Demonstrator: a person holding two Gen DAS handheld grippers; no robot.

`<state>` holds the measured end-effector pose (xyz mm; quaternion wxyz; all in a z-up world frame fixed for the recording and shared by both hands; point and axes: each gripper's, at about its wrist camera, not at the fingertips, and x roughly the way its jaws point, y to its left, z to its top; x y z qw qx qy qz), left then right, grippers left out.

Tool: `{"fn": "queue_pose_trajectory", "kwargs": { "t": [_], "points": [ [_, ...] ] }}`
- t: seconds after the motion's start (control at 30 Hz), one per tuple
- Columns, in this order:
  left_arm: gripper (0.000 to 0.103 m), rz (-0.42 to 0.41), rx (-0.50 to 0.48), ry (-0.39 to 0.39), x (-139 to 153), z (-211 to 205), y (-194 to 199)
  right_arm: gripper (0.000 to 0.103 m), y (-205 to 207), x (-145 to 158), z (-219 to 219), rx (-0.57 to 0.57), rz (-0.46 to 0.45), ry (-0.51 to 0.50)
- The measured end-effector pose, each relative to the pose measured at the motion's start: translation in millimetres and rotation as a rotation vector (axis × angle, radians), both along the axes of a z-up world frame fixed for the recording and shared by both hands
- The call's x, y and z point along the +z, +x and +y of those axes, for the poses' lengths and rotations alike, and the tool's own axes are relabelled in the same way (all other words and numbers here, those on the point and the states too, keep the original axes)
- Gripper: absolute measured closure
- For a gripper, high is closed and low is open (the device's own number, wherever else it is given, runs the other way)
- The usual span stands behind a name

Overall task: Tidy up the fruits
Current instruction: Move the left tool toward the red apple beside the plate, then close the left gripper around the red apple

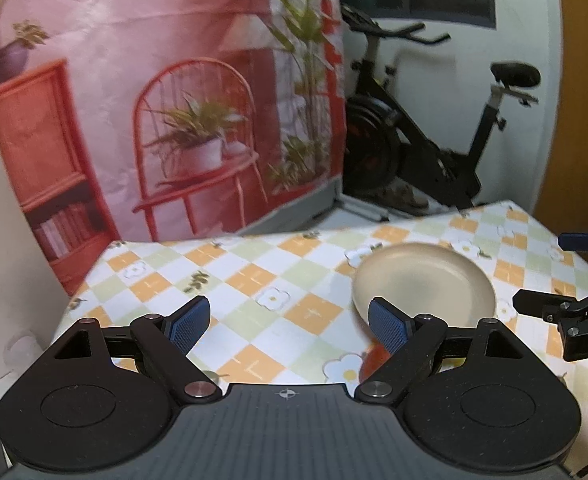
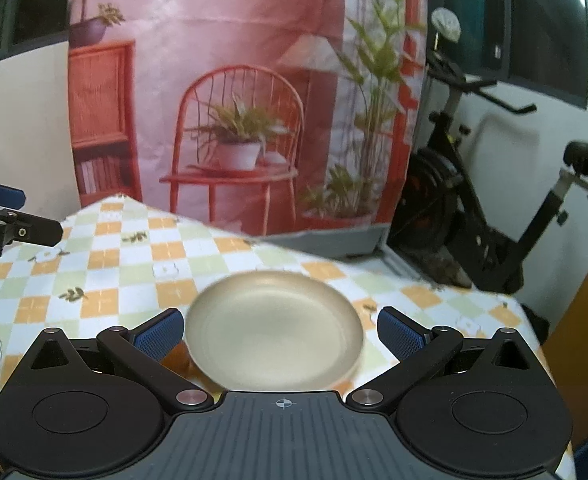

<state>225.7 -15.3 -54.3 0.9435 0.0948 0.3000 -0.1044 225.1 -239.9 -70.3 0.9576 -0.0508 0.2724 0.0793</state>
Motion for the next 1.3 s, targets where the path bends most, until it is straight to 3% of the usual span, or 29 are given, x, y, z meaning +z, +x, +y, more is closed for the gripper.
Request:
{"fn": "queue_pose_trajectory", "kwargs": {
  "t": [0.2, 0.33, 0.47, 0.63, 0.8, 0.97, 1.2, 1.3],
  "points": [
    [0.020, 0.039, -0.059, 0.040, -17, -11, 20, 0.000, 5, -17, -12, 0.019, 0.071, 0.062],
    [0.041, 0.110, -0.101, -0.006, -24, -9, 39, 0.006, 12, -21, -4, 0.056, 0.096, 0.079],
    [0.050, 0.191, -0.143, -0.045, -36, -19, 63, 0.010, 24, -24, 3, 0.071, 0.138, 0.120],
    [0.050, 0.306, -0.211, -0.076, -56, -36, 85, 0.010, 35, -28, 5, 0.072, 0.187, 0.152],
    [0.049, 0.361, -0.247, -0.044, -75, -50, 95, 0.010, 40, -32, 6, 0.083, 0.227, 0.155],
    [0.049, 0.404, -0.269, -0.063, -81, -48, 95, 0.010, 42, -33, 5, 0.093, 0.247, 0.163],
    [0.049, 0.440, -0.288, -0.160, -78, -20, 91, 0.010, 48, -33, 13, 0.145, 0.296, 0.188],
    [0.049, 0.443, -0.262, -0.199, -77, -2, 91, 0.016, 55, -32, 20, 0.176, 0.318, 0.186]
  ]
}}
